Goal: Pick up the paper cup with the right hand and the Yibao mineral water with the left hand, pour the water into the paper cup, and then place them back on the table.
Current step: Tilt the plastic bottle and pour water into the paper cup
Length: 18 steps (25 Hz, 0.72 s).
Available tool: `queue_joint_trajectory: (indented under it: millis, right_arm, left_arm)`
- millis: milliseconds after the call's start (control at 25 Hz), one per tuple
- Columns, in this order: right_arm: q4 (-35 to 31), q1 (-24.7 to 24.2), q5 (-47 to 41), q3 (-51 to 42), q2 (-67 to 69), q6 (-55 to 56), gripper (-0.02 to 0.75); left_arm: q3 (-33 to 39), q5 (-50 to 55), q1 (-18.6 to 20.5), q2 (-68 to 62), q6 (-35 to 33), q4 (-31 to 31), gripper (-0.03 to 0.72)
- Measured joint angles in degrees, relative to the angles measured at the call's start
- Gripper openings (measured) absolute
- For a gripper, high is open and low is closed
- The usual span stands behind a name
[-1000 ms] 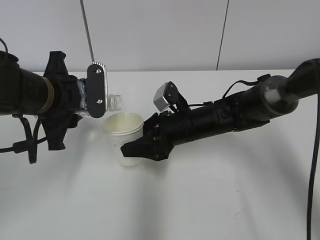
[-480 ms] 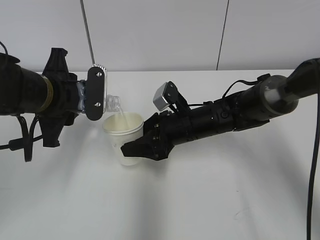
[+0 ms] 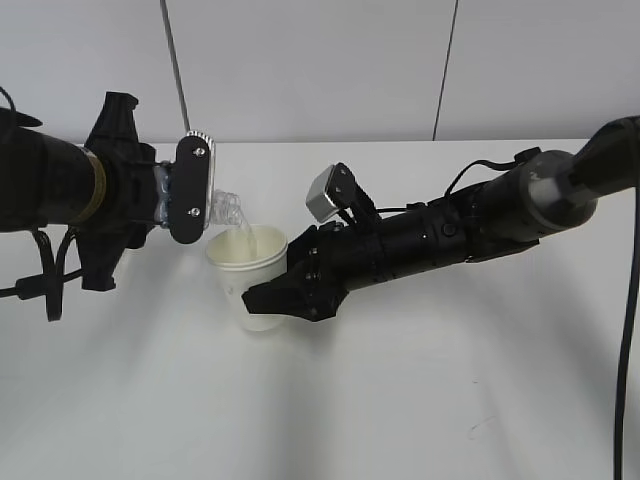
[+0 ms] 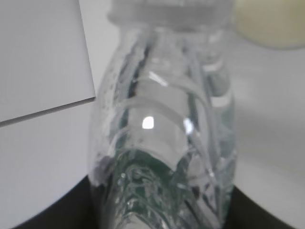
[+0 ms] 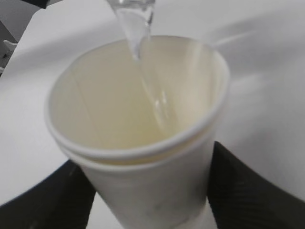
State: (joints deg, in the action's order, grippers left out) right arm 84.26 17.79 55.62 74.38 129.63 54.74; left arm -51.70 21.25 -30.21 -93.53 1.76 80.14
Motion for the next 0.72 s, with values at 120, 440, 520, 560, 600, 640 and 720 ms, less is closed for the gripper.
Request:
queue_joint_trajectory:
  millis: [120, 440, 520, 560, 600, 640, 720]
  right_arm:
    - [0.0, 0.0, -0.1, 0.0, 0.0, 0.0, 0.527]
    - [0.0, 0.0, -0.1, 0.0, 0.0, 0.0, 0.527]
    - [0.0, 0.0, -0.1, 0.0, 0.0, 0.0, 0.527]
    - [0.0, 0.0, -0.1, 0.0, 0.0, 0.0, 0.527]
    - [0.0, 0.0, -0.1, 0.0, 0.0, 0.0, 0.527]
    - [0.0, 0.0, -0.1, 0.0, 0.0, 0.0, 0.527]
    - [0.1, 0.0, -0.1, 0.0, 0.0, 0.0, 0.527]
  left_arm:
    - [0.0, 0.1, 0.0, 0.0, 0.0, 1.4, 0.329]
    - [0.0, 0.6, 0.0, 0.0, -0.1, 2.6, 0.326]
    - [0.0, 0.6, 0.0, 0.0, -0.1, 3.2, 0.326]
    - [0.0, 0.7, 0.0, 0.0, -0.1, 3.7, 0.326]
    - [0.0, 0.7, 0.0, 0.0, -0.1, 3.9, 0.326]
    - [0.0, 0.8, 0.0, 0.0, -0.1, 4.1, 0.326]
    - [0.0, 0.8, 0.0, 0.0, -0.1, 4.1, 0.326]
